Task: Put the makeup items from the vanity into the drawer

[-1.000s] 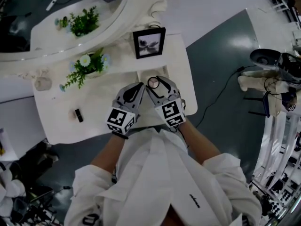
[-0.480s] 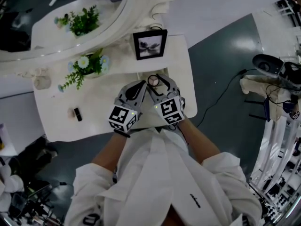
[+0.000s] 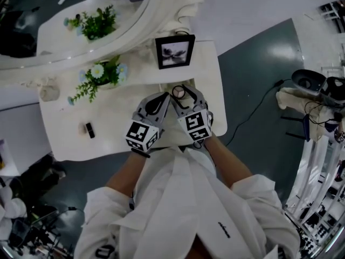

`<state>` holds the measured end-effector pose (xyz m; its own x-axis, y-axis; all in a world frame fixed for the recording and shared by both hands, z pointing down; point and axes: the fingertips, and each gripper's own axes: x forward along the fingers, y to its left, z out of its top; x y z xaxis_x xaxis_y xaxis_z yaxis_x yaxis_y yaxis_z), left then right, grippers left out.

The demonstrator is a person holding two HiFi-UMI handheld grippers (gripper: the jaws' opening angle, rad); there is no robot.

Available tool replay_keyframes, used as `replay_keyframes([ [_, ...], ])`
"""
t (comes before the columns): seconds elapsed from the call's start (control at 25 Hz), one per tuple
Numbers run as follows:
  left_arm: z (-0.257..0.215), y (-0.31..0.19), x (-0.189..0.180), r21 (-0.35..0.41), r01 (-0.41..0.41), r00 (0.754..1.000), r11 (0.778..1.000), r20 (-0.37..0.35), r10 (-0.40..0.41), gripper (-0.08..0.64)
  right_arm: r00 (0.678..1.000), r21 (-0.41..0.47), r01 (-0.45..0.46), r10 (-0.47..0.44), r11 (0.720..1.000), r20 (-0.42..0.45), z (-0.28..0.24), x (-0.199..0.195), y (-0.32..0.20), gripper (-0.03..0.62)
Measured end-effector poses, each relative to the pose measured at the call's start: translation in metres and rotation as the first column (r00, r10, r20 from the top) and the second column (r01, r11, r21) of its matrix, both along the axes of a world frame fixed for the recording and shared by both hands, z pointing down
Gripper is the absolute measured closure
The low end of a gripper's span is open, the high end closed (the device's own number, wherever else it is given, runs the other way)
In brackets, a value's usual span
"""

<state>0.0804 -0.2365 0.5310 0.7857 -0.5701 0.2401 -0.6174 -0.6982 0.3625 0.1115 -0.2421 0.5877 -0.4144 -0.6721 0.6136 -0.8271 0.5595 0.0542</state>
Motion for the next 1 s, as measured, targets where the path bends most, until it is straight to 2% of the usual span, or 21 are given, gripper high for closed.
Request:
replay_keyframes([
  [0.48,0.0011,-0.0001,-0.0034,-0.004,0.002,1.000,1.000,0.000,-0.002,0.534,0.999,-0.015,-0.013,0.013,1.000,0.034,0.0025,0.0005,-0.0028,0.351],
  [1.0,0.0013,0.0012,-0.0074,0.000,0.000,1.000,1.000,0.006,0.000,0.534,0.999,0.010,-0.028,0.027,1.000,0.042,0.0024,0.0015,-0.0035,0.348],
])
